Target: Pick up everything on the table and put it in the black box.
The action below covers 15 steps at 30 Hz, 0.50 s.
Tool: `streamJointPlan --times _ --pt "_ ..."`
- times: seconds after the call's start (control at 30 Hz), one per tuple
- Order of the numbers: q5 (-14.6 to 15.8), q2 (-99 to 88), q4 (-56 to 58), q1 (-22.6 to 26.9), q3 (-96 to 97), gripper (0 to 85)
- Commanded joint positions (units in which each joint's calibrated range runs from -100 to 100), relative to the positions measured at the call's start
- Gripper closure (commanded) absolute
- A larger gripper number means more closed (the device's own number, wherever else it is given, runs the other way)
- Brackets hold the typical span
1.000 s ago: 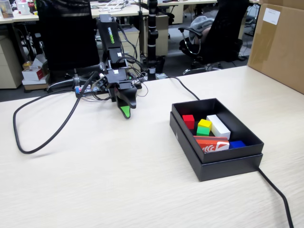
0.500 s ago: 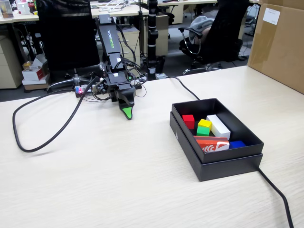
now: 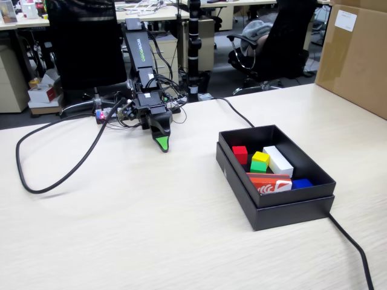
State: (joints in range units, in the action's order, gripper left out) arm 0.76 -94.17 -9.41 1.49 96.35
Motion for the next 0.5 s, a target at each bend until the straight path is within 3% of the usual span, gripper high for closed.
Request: streamJointPlan --times 0.0,0.47 --pt "0.1 1.06 0.98 0.0 0.21 37.0" --pt "0.1 0.94 0.98 0.0 0.39 37.0"
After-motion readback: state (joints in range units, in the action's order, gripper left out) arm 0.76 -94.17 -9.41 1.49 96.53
